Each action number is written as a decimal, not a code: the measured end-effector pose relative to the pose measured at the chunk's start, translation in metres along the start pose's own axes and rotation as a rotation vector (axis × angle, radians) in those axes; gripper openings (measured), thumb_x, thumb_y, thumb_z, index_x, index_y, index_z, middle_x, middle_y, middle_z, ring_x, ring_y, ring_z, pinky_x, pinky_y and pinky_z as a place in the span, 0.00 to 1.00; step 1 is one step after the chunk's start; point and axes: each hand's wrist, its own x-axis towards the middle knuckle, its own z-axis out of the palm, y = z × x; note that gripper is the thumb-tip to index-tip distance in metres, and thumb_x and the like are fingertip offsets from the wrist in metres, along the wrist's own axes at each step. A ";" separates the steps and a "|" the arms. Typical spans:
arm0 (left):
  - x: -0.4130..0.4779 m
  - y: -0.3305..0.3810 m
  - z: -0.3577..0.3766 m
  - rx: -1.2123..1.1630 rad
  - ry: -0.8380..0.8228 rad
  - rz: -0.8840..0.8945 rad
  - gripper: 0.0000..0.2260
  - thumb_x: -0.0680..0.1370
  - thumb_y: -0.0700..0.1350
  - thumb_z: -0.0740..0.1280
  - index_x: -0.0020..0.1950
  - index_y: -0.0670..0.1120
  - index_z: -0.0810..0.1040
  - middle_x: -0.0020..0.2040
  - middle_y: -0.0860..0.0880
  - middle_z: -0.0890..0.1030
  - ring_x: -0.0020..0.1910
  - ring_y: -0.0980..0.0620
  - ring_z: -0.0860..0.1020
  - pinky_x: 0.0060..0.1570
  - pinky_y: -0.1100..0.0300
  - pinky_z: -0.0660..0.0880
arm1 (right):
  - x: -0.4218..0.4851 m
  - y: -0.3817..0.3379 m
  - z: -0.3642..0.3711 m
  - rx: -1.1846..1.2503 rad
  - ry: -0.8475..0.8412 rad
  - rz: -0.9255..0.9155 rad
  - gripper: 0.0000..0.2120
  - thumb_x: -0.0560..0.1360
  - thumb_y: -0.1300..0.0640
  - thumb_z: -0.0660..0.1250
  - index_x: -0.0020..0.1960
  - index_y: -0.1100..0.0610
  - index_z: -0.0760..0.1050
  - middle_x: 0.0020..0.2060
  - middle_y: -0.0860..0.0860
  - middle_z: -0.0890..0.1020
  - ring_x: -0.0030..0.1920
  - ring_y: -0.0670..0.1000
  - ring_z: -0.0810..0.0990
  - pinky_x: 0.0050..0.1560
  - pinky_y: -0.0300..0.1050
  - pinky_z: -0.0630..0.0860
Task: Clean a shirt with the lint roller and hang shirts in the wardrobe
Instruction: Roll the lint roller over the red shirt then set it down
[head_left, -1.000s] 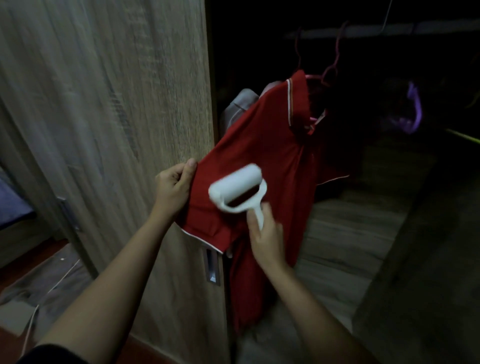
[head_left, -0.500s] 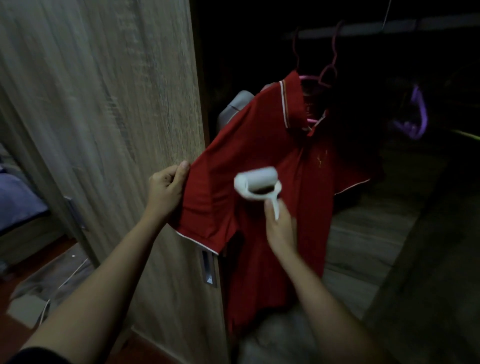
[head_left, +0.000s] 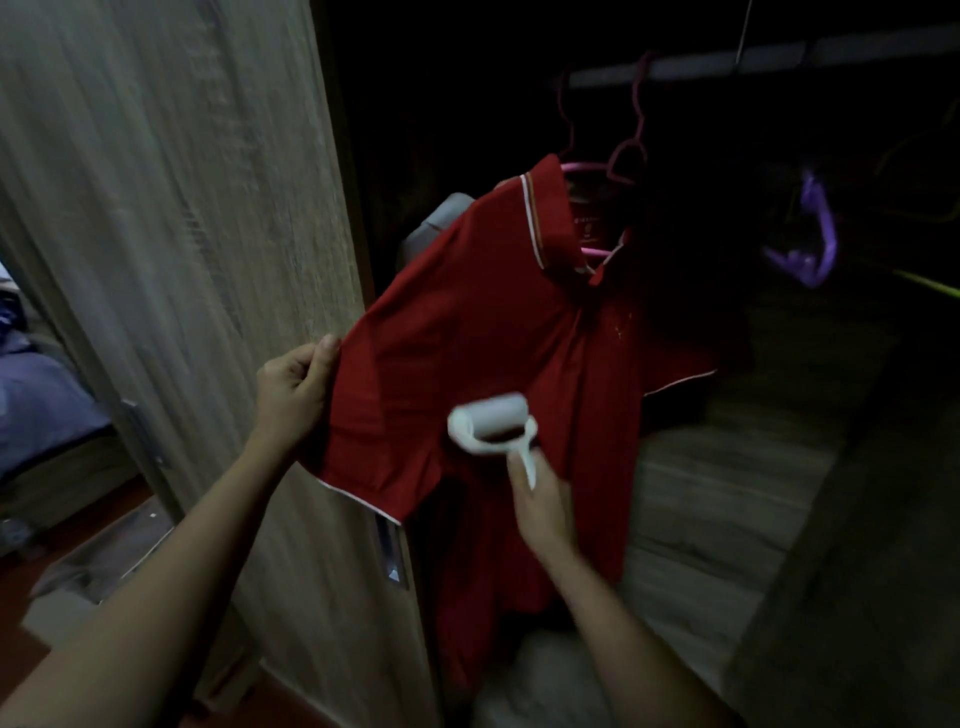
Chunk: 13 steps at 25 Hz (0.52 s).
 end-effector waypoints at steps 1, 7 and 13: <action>0.000 0.000 0.001 0.002 0.005 -0.002 0.29 0.77 0.59 0.57 0.31 0.32 0.69 0.28 0.45 0.66 0.27 0.57 0.63 0.27 0.59 0.59 | 0.021 -0.026 -0.014 0.018 0.057 -0.072 0.13 0.78 0.45 0.57 0.40 0.51 0.69 0.27 0.48 0.73 0.27 0.42 0.72 0.33 0.45 0.66; -0.002 0.007 0.001 0.019 0.042 -0.055 0.24 0.79 0.56 0.58 0.28 0.41 0.66 0.26 0.53 0.63 0.25 0.61 0.61 0.26 0.62 0.58 | 0.043 -0.043 -0.022 0.104 0.110 -0.208 0.12 0.79 0.47 0.57 0.47 0.54 0.73 0.27 0.47 0.73 0.26 0.42 0.72 0.28 0.35 0.64; 0.001 0.005 0.002 0.026 0.059 -0.077 0.22 0.78 0.58 0.58 0.26 0.51 0.63 0.23 0.55 0.63 0.25 0.61 0.60 0.27 0.60 0.58 | -0.047 0.120 0.046 -0.161 -0.187 0.228 0.21 0.76 0.38 0.56 0.53 0.53 0.74 0.41 0.56 0.83 0.46 0.59 0.82 0.42 0.45 0.74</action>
